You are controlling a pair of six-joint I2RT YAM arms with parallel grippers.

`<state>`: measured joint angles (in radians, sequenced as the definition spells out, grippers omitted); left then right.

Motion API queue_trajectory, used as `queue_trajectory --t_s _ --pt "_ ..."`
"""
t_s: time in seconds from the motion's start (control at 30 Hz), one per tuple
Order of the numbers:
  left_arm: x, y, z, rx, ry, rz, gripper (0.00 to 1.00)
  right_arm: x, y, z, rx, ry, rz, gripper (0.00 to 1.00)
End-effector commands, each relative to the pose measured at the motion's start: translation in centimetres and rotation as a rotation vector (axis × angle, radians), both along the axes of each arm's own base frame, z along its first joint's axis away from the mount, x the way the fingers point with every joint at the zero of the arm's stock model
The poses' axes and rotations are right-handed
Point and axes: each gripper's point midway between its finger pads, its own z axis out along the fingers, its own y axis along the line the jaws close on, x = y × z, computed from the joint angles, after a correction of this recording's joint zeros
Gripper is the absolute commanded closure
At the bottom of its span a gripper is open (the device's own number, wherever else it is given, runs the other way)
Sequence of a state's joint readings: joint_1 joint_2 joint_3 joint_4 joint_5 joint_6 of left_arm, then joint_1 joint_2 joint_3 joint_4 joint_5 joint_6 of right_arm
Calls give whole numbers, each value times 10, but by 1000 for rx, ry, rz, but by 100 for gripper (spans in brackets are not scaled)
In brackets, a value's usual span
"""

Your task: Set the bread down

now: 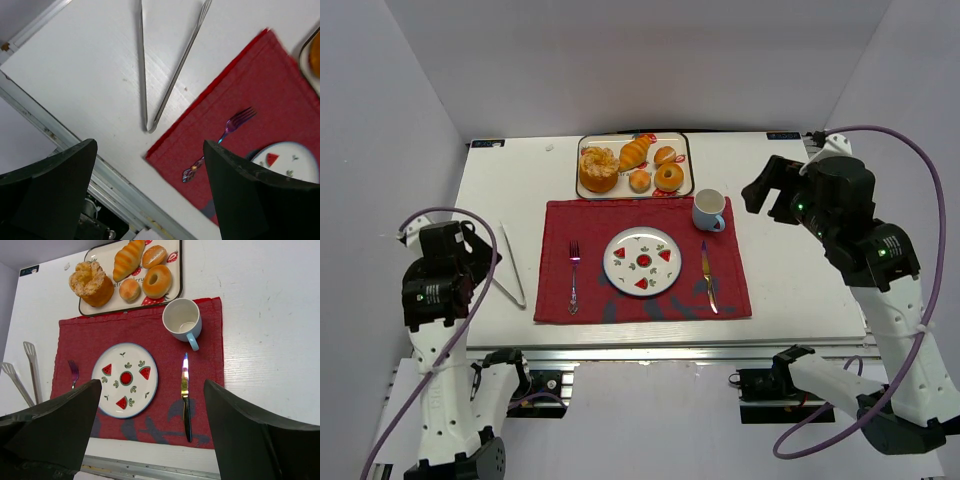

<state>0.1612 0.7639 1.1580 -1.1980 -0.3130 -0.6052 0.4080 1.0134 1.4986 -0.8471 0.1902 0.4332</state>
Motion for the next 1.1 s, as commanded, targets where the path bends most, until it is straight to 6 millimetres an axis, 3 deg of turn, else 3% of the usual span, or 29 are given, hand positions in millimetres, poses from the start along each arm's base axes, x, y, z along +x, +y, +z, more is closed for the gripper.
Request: queue_trajectory --t_s 0.0,0.03,0.17,0.3,0.57,0.6,1.07 --pt "6 -8 -28 -24 72 -75 2 2 -4 14 16 -51 -28 11" --pt "8 -11 -44 -35 105 -94 2 5 -1 19 5 -78 -4 11" --pt "33 -11 -71 -41 126 -138 2 17 15 15 -19 -99 87 11" --pt "53 -3 -89 -18 178 -141 2 33 27 3 -21 -37 105 11" --pt "80 3 -122 -18 252 -140 2 37 30 -2 -34 -53 124 11" --pt "81 5 -134 -23 300 -136 2 40 28 -4 -55 -50 119 11" --pt "82 6 -193 -40 445 -152 2 51 34 -16 -67 -28 131 11"
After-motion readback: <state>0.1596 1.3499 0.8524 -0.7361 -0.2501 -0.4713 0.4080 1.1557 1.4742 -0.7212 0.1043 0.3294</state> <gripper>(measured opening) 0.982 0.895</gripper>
